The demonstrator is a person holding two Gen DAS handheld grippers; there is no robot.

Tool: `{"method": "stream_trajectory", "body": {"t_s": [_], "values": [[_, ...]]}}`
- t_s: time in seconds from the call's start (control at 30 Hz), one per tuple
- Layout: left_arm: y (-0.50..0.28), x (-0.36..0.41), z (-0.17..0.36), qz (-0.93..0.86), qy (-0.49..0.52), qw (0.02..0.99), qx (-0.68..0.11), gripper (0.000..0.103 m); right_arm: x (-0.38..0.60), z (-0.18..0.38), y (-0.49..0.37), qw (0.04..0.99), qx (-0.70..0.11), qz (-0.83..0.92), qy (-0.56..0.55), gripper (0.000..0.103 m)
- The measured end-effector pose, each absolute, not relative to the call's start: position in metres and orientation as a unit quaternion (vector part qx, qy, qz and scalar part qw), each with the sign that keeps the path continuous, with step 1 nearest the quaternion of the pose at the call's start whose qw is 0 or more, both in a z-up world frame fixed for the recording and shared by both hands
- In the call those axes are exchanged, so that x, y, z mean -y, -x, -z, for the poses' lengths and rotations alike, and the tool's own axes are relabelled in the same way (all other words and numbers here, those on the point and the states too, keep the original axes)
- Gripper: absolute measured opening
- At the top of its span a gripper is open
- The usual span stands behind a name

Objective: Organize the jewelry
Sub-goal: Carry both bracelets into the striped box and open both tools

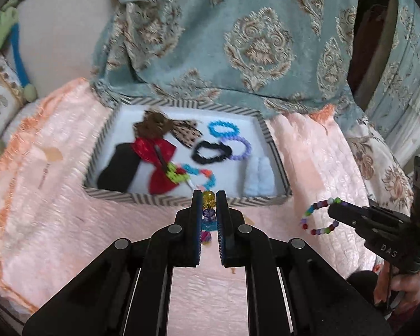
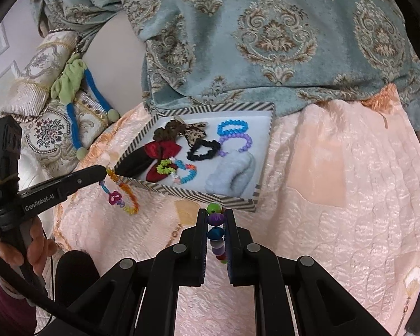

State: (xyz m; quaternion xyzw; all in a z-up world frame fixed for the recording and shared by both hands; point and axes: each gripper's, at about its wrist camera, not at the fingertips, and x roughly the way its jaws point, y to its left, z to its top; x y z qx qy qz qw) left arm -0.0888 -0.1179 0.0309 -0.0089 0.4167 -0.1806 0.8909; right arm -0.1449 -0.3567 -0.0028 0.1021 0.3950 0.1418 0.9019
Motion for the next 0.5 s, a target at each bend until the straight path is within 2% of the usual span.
{"method": "stream_trajectory", "body": {"t_s": [0.5], "values": [[0.076,0.11,-0.04,0.161,-0.006,0.902,-0.401,0.008,0.337,-0.013,0.124,0.902,-0.391,-0.159,-0.086,0.01]]}}
